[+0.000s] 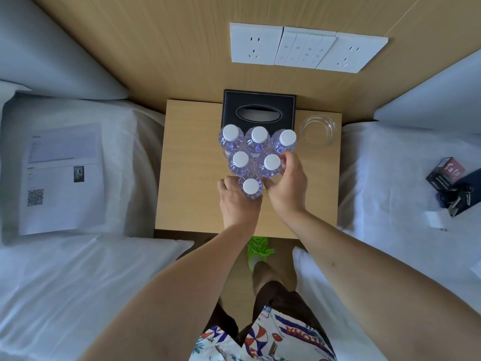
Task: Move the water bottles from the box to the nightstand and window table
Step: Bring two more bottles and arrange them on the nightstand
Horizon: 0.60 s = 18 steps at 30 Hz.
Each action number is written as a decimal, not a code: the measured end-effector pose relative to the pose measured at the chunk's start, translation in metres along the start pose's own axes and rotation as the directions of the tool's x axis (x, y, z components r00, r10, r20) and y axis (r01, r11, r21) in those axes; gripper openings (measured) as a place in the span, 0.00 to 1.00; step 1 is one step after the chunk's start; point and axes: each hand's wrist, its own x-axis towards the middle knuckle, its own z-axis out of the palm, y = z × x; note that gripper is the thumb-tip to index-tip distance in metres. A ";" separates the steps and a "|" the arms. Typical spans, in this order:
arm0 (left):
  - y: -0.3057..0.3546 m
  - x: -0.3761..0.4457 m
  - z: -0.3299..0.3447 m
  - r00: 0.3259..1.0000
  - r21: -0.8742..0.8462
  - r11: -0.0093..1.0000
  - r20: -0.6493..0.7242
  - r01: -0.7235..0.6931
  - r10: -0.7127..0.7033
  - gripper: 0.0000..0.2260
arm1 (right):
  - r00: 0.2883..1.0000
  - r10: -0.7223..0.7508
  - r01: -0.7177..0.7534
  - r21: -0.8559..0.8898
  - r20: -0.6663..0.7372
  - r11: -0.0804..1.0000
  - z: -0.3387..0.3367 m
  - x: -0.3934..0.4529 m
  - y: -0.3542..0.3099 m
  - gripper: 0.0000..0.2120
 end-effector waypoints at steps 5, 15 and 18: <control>0.002 0.000 0.005 0.999 -0.032 0.998 -0.010 0.046 -0.046 0.25 | 1.000 -0.024 0.024 0.013 0.000 1.000 -0.001 -0.002 0.003 0.29; 0.002 0.000 0.000 0.998 0.012 1.000 0.067 -0.003 0.002 0.38 | 0.999 0.005 -0.005 0.013 0.040 1.000 -0.006 -0.010 0.004 0.29; 0.005 -0.004 -0.008 0.995 0.051 0.999 0.096 -0.015 0.010 0.39 | 0.997 0.013 -0.010 -0.041 0.077 0.999 -0.013 -0.013 0.003 0.33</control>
